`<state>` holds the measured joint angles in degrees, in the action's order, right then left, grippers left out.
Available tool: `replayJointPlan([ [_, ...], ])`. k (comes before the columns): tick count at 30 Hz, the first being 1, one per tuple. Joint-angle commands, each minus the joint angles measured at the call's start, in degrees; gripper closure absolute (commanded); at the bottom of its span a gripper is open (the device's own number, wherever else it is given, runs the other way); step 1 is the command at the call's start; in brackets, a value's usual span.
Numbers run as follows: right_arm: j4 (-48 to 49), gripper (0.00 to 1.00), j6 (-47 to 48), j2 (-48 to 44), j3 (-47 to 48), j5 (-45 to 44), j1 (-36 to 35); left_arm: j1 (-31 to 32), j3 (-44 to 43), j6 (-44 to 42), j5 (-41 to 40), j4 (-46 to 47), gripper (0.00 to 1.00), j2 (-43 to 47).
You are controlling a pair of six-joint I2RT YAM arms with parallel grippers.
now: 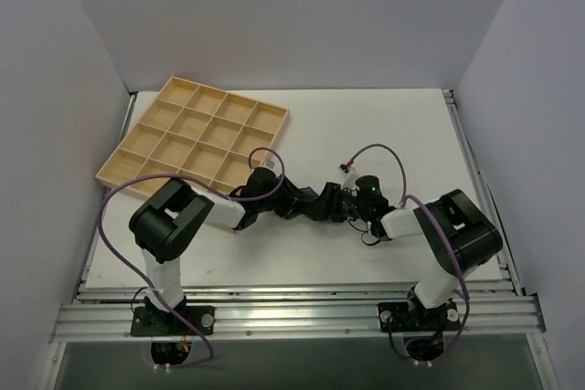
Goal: Roll the underwear
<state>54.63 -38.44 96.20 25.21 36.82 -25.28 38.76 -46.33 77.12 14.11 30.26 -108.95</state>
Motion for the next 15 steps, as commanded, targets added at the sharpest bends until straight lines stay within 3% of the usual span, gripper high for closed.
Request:
replayJointPlan([
  [1,-18.77,0.45,2.14,-2.84,-2.44,-6.22,-0.47,-0.97,0.80,-2.06,-4.53,-1.70,0.98,0.05],
  [9,-15.78,0.44,0.03,-10.77,-5.52,-9.22,-0.56,-0.88,0.36,-2.59,-4.35,-2.40,0.98,-0.04],
  [15,-23.93,0.44,1.60,-17.52,-2.72,-13.51,-0.91,-0.79,-1.39,-4.52,-4.00,-6.26,0.98,-0.04],
])
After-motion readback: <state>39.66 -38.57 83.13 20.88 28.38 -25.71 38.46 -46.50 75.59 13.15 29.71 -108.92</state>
